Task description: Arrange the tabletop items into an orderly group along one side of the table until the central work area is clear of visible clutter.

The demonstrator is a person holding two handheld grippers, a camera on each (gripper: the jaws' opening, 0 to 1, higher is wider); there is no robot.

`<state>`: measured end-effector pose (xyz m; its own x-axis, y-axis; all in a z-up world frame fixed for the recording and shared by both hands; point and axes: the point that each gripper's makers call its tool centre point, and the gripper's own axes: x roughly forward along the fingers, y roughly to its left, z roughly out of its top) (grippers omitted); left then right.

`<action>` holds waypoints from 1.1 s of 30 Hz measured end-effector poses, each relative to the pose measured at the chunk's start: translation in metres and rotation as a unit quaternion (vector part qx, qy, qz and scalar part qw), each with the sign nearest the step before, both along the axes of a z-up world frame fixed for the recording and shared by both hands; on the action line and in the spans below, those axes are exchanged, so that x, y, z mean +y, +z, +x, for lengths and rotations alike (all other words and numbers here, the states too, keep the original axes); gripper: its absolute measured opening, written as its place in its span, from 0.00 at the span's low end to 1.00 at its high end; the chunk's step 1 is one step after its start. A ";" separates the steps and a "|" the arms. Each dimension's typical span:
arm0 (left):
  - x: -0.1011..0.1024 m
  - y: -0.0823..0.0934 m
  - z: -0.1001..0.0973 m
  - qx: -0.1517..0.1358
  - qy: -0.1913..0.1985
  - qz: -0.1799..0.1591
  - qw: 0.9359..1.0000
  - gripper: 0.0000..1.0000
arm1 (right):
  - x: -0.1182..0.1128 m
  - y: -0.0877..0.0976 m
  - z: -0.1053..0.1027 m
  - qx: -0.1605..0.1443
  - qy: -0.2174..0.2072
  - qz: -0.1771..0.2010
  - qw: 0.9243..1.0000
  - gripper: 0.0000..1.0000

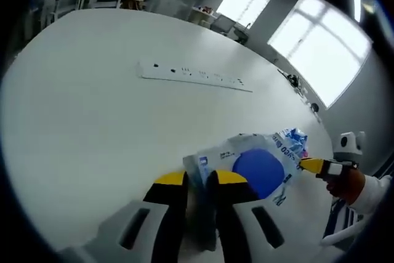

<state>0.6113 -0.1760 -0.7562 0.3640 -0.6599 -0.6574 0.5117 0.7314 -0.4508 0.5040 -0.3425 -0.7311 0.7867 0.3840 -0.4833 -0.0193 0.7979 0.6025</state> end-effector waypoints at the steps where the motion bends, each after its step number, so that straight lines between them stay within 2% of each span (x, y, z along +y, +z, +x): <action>1: 0.000 0.001 -0.001 -0.001 0.000 0.000 1.000 0.13 | 0.000 0.000 0.000 0.000 -0.001 0.000 1.000 0.07; 11: 0.004 0.004 -0.002 -0.002 0.008 0.001 1.000 0.12 | 0.000 0.006 -0.004 -0.001 -0.005 0.000 1.000 0.11; 33: 0.024 0.030 -0.004 -0.025 0.018 0.007 0.999 0.14 | -0.005 0.022 -0.007 -0.018 -0.002 -0.010 1.000 0.12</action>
<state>0.6069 -0.1517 -0.7262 0.4211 -0.6359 -0.6468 0.5064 0.7564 -0.4140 0.4972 -0.3474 -0.7090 0.8047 0.3717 -0.4629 -0.0380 0.8104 0.5846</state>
